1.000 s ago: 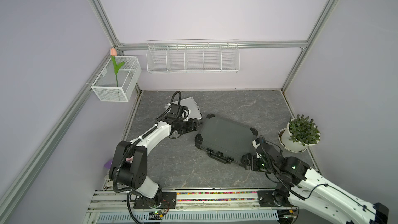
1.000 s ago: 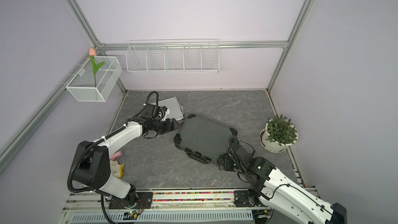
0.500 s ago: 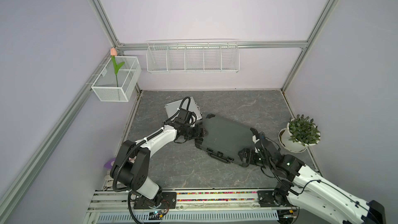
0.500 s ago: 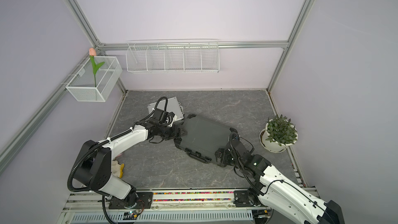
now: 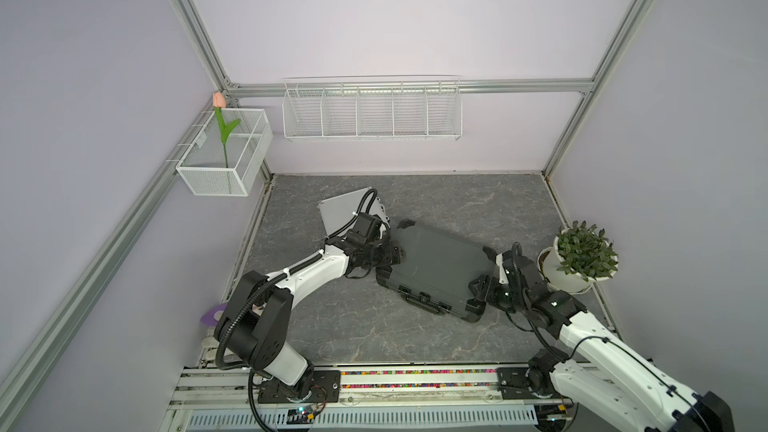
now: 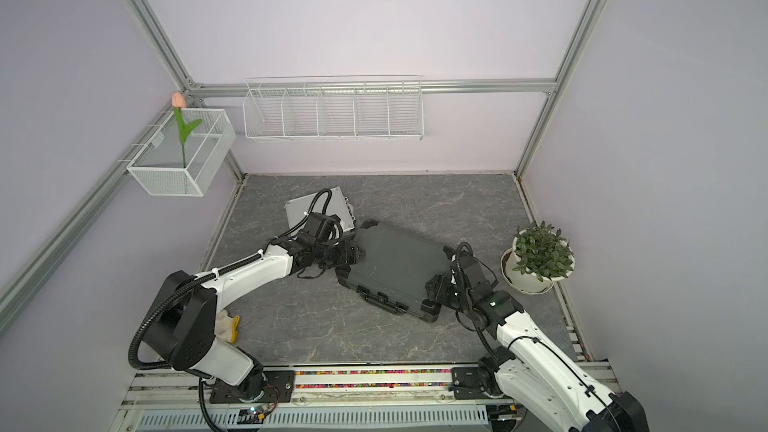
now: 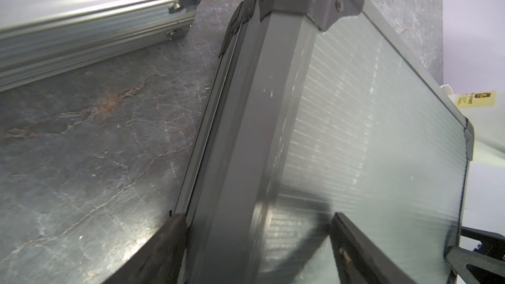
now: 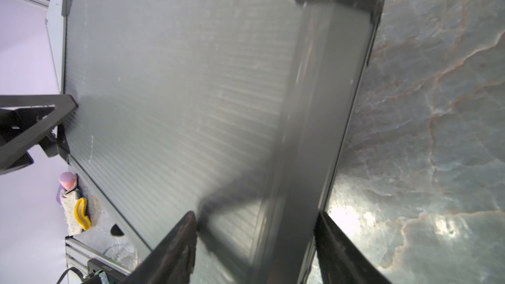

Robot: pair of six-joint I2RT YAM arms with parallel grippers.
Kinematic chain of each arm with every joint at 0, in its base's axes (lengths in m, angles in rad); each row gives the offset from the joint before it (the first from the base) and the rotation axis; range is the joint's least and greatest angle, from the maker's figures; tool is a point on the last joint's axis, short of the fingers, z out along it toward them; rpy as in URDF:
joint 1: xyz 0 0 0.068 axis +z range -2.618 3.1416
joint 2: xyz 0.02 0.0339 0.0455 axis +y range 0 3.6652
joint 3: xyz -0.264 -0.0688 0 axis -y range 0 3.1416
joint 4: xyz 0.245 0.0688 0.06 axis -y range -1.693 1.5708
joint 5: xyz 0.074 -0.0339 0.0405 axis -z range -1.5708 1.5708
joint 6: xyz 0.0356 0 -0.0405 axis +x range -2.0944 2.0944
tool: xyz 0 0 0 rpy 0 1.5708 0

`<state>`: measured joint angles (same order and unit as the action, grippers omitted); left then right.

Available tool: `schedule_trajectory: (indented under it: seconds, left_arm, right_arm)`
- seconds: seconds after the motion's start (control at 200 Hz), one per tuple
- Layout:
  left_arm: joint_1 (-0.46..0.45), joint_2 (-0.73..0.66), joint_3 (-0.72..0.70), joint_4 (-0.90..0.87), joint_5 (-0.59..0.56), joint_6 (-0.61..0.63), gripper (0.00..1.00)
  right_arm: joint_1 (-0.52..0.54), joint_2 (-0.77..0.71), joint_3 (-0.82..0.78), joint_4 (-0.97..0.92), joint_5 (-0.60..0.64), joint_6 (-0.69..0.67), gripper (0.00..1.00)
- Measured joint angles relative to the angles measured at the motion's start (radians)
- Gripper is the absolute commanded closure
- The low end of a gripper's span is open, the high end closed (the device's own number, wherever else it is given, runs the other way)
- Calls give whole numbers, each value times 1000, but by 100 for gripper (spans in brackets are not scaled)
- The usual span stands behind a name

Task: Open the poker set cases
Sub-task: Adjust the poker set case at the center of the board.

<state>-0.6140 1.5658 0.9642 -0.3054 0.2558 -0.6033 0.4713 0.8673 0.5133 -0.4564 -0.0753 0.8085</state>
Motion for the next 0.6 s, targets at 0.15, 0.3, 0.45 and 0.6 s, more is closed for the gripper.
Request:
schedule_trajectory:
  seconds: [0.15,0.3,0.45,0.6]
  left_arm:
    - [-16,3,-2,27,-39,-40,17]
    - [-26,4,-2,38,-63,-67,17]
    - [-37,6,-3,47,-76,-96,17]
    - [-61,9,-3,54,-73,-119,22]
  right_arm:
    - [-81,42,7,35,-62,-29,35]
    - [-151,86,12,85,-106,-66,36]
    - [-198,145,32,138,-106,-111,35]
    - [-243,230,63,234,-62,-163,34]
